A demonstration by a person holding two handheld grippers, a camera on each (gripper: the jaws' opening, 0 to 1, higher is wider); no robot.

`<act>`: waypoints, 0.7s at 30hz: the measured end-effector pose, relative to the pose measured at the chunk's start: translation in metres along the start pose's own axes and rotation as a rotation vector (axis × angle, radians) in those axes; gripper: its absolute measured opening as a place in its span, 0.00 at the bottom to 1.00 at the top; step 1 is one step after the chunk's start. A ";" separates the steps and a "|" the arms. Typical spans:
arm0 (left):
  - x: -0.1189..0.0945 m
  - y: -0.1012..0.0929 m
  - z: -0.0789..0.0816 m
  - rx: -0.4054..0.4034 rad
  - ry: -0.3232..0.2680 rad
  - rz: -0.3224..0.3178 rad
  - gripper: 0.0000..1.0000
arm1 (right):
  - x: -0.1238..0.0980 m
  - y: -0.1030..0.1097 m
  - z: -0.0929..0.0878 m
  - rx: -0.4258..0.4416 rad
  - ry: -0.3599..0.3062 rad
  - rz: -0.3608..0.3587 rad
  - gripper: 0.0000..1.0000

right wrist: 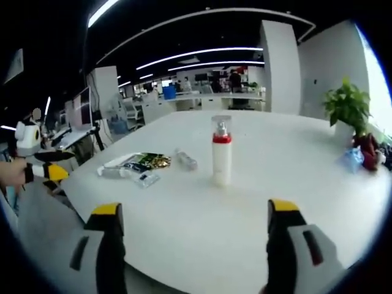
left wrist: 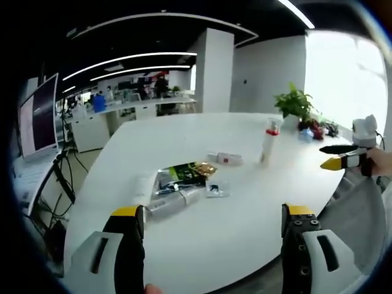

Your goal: Arrange the skincare products in the storage area until every visible bottle or jar stands upright without overlapping.

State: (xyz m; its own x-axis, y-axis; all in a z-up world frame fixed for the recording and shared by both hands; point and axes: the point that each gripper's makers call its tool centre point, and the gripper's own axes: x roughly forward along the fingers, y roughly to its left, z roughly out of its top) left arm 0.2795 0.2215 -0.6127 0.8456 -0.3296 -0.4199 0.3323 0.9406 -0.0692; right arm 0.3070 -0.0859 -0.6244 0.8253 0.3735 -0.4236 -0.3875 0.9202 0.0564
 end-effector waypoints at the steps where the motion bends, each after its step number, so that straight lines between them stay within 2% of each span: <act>1: 0.000 0.000 0.000 0.004 0.001 0.002 0.92 | 0.000 0.000 0.000 -0.001 -0.001 0.000 0.98; 6: 0.003 -0.001 -0.005 0.013 0.042 -0.004 0.92 | 0.000 -0.001 0.002 -0.001 -0.011 -0.004 0.98; 8: 0.004 0.002 -0.007 -0.021 0.062 -0.005 0.93 | -0.001 -0.002 0.002 0.003 -0.013 -0.004 0.98; 11: 0.007 0.011 -0.007 -0.056 0.065 0.009 0.93 | -0.001 -0.002 0.002 0.003 -0.014 -0.005 0.98; 21: 0.014 0.023 -0.015 -0.058 0.109 0.024 0.93 | 0.000 -0.001 0.001 0.002 -0.007 -0.002 0.97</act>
State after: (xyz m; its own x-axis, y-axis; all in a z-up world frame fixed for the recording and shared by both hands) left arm 0.2923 0.2402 -0.6338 0.8016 -0.2992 -0.5176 0.2854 0.9522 -0.1085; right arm 0.3085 -0.0868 -0.6234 0.8288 0.3725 -0.4174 -0.3849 0.9211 0.0577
